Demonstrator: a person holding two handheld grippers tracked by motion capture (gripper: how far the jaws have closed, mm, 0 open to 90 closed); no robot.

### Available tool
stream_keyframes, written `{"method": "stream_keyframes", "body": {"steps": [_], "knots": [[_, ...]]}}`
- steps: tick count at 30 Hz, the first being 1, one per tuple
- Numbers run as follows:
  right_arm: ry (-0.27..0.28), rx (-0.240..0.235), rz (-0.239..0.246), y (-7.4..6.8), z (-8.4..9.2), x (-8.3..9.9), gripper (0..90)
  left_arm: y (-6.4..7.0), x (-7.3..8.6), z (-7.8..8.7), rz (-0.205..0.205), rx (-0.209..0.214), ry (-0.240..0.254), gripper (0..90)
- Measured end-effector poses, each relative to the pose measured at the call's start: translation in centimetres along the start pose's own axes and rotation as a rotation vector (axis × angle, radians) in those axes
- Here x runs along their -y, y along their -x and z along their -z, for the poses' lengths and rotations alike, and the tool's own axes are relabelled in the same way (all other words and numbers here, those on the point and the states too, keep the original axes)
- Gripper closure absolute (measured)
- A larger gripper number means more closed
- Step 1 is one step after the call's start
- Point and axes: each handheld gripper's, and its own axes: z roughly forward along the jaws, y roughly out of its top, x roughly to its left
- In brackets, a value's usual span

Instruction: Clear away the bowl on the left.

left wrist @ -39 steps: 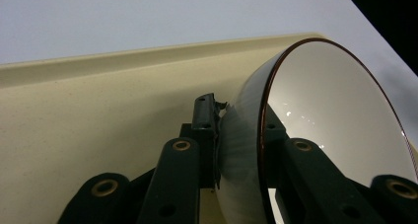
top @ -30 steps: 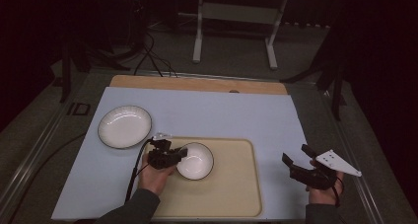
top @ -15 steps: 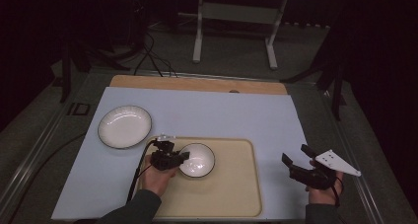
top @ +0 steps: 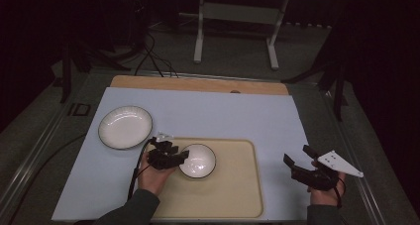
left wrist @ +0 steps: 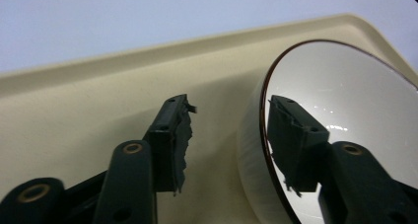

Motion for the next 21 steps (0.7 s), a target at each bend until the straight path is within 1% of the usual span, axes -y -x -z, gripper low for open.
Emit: {"method": "stream_keyframes", "body": {"steps": [1, 2, 7, 9, 10, 11, 13, 14, 16, 18, 21], "knots": [[0.000, 0.000, 0.000, 0.0, 0.0, 0.0, 18.5, 0.0, 0.0, 0.0, 0.000, 0.000, 0.000, 50.2], [0.000, 0.000, 0.000, 0.0, 0.0, 0.0, 18.5, 0.0, -0.1, 0.4, -0.011, -0.006, 0.016, 49.3], [0.000, 0.000, 0.001, 0.0, 0.0, 0.0, 18.6, 0.0, -0.2, 1.0, -0.029, -0.020, 0.039, 49.0], [0.001, 0.000, 0.000, 0.0, 0.0, 0.0, 18.5, -0.1, -0.3, 1.4, -0.033, -0.028, 0.040, 48.5], [0.002, 0.000, -0.002, 0.0, 0.0, 0.0, 18.6, -0.2, -0.4, 1.8, -0.030, -0.029, 0.052, 47.2], [0.002, 0.000, -0.002, 0.0, 0.0, 0.0, 18.6, -0.2, -0.4, 1.8, -0.030, -0.029, 0.052, 46.1], [0.003, 0.001, -0.002, 0.0, 0.1, 0.0, 18.5, -0.3, -0.5, 2.3, -0.034, -0.038, 0.067, 45.3], [0.002, 0.001, -0.002, 0.0, 0.0, 0.0, 18.6, -0.5, -0.6, 2.7, -0.032, -0.044, 0.088, 43.2], [0.002, 0.001, -0.002, 0.0, 0.0, 0.0, 18.6, -0.6, -0.6, 3.0, -0.029, -0.047, 0.094, 42.7], [0.003, 0.000, -0.002, 0.0, 0.0, 0.0, 18.5, -0.9, -0.7, 3.5, -0.031, -0.064, 0.113, 41.2], [0.003, 0.000, -0.001, 0.0, 0.0, 0.0, 18.5, -1.1, -0.8, 3.9, -0.035, -0.077, 0.131, 40.0]]}}
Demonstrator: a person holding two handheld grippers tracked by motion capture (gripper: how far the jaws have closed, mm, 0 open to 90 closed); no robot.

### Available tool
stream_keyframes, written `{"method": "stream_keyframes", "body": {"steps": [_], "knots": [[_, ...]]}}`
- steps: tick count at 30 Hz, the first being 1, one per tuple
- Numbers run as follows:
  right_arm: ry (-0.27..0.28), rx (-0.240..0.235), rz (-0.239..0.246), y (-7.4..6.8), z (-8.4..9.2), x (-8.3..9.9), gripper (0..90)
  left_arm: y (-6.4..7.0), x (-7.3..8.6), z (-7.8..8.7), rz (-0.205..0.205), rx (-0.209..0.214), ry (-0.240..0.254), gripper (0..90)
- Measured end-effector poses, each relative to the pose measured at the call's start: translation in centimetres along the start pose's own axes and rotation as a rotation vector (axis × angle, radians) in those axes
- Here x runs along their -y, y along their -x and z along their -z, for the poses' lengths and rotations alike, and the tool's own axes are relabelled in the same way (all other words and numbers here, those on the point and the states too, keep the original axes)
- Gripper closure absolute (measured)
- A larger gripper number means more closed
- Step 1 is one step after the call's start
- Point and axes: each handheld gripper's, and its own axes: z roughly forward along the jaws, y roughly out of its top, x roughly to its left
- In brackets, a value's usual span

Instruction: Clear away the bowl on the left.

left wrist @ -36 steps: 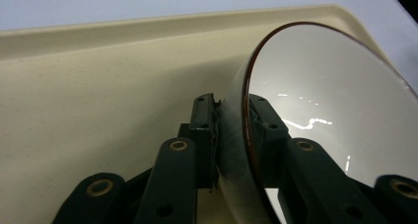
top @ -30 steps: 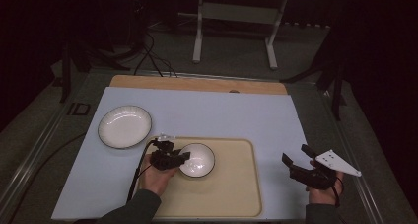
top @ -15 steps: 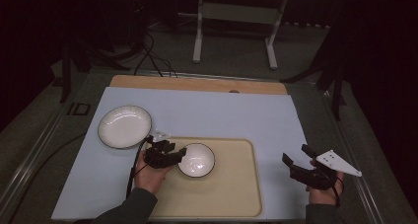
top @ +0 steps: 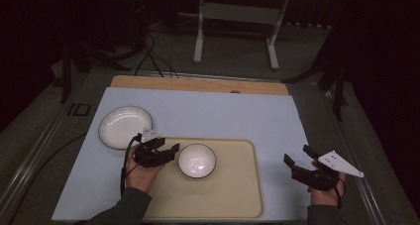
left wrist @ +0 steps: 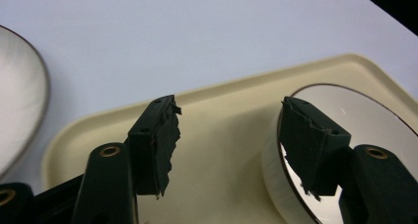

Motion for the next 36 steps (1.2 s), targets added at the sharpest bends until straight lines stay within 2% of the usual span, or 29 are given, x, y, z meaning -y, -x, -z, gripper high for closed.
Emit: {"method": "stream_keyframes", "body": {"steps": [7, 12, 18, 19, 22, 29, 36], "knots": [[0.000, -0.001, 0.000, 0.0, 0.0, 0.0, 18.5, -1.6, -0.5, 1.8, 0.013, -0.052, 0.057, 38.5], [0.000, -0.001, 0.000, 0.0, 0.0, 0.0, 18.5, -2.6, -0.6, 2.6, 0.004, -0.083, 0.087, 38.2], [0.001, -0.001, 0.000, 0.0, 0.0, 0.0, 18.5, -4.2, -0.7, 4.4, 0.029, -0.112, 0.140, 38.2], [0.000, -0.001, 0.000, 0.0, 0.0, 0.0, 18.5, -4.9, -0.6, 5.1, 0.035, -0.128, 0.158, 38.1], [0.001, -0.002, 0.000, 0.0, 0.0, 0.0, 18.5, -5.5, -0.4, 5.7, 0.041, -0.143, 0.175, 37.2], [0.006, 0.000, 0.001, 0.0, 0.0, 0.0, 18.5, -7.7, 0.5, 8.0, 0.047, -0.215, 0.221, 35.8], [0.005, -0.001, 0.001, 0.0, 0.0, 0.0, 18.5, -8.8, 1.1, 8.7, 0.072, -0.247, 0.230, 34.8]]}}
